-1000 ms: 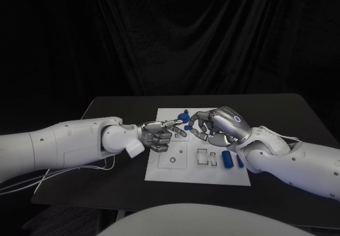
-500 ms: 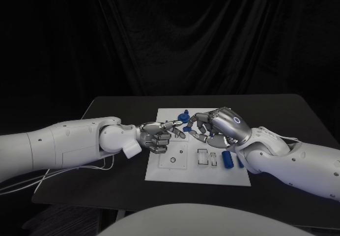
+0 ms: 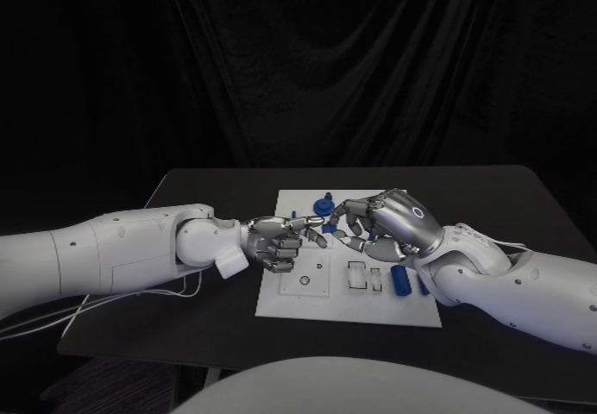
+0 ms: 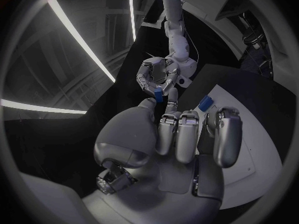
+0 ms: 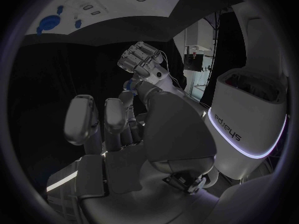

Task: Assemble the parts on the task board

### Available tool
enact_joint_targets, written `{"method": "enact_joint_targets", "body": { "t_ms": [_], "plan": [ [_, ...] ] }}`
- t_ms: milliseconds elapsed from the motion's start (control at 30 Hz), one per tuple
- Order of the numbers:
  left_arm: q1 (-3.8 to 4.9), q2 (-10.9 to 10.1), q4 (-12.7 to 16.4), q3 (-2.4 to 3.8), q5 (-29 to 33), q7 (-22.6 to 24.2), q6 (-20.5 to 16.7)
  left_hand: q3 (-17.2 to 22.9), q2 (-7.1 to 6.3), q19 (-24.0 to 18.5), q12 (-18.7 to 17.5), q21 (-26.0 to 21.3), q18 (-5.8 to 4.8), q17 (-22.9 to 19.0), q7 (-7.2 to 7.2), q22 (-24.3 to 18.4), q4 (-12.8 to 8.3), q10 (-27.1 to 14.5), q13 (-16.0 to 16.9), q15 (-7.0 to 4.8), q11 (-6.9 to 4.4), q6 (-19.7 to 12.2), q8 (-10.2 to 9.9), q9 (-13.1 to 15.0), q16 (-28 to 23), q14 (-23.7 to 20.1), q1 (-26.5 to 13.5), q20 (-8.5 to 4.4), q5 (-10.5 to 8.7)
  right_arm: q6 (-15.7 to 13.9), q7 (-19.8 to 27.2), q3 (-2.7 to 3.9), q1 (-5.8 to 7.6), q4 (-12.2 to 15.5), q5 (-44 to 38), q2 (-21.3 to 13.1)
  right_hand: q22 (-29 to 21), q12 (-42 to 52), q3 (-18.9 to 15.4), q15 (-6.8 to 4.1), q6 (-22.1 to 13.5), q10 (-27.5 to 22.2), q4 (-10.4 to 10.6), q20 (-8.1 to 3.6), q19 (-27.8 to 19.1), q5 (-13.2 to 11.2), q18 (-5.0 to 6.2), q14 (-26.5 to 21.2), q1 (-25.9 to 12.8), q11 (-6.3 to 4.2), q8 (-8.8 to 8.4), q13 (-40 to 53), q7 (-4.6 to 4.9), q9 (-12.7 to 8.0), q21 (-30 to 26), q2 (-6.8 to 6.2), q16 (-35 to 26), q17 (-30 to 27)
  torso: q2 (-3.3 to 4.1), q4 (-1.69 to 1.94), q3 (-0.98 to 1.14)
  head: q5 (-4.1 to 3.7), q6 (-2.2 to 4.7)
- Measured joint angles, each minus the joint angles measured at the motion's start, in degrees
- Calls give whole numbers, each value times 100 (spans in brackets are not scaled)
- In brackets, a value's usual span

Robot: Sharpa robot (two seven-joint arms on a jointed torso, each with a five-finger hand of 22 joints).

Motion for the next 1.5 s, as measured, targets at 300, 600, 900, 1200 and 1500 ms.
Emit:
{"method": "enact_joint_targets", "body": {
  "t_ms": [300,600,900,1200,1500],
  "plan": [
    [0,-25,-11,0,1,7,112,4,-9,17,0,0,1,0,0,0,-78,12,0,-11,-12,0,0,16,0,12,52,-24,18,-30,106,0,-17,20,0,-3,0,0,16,0,20,4,17,0,0,-18,0,0,21,4,-14,-8,20,4,22,6,0,22,-1,0,0,16,0],
    [-1,-26,-34,0,2,30,335,-15,-18,0,0,0,1,0,0,0,-129,21,1,-21,-21,0,0,26,0,22,60,-41,18,-51,177,0,-31,35,0,-10,-1,0,16,0,21,9,17,0,0,-22,0,0,20,9,-19,-8,19,19,49,6,0,35,-1,3,0,17,0],
    [-4,-15,-63,0,4,52,520,41,-55,0,0,0,0,0,-21,0,-279,21,0,-20,-20,21,-29,43,0,22,98,-41,53,-67,210,0,-39,36,-1,-4,-1,0,16,0,20,9,17,0,0,-23,1,0,20,10,0,-7,19,19,49,5,0,35,-3,2,0,28,0],
    [-7,0,-95,0,4,55,559,217,-39,0,0,0,0,0,-21,0,-513,21,1,-21,-20,20,-113,56,0,21,127,-40,115,-79,237,0,-43,38,-2,12,-1,0,15,0,20,9,17,0,0,-24,1,0,58,10,0,-18,18,22,49,-34,23,40,-3,-1,-3,52,0],
    [-9,19,-140,1,5,53,545,296,-39,0,0,0,1,0,-20,0,-592,21,1,-20,-19,20,-163,56,0,21,127,-40,151,-85,271,0,-45,46,-2,20,-1,-23,15,0,37,9,16,0,0,-44,1,0,71,9,-6,-35,-1,24,49,-48,23,39,-2,4,-5,75,0]
  ]
}}
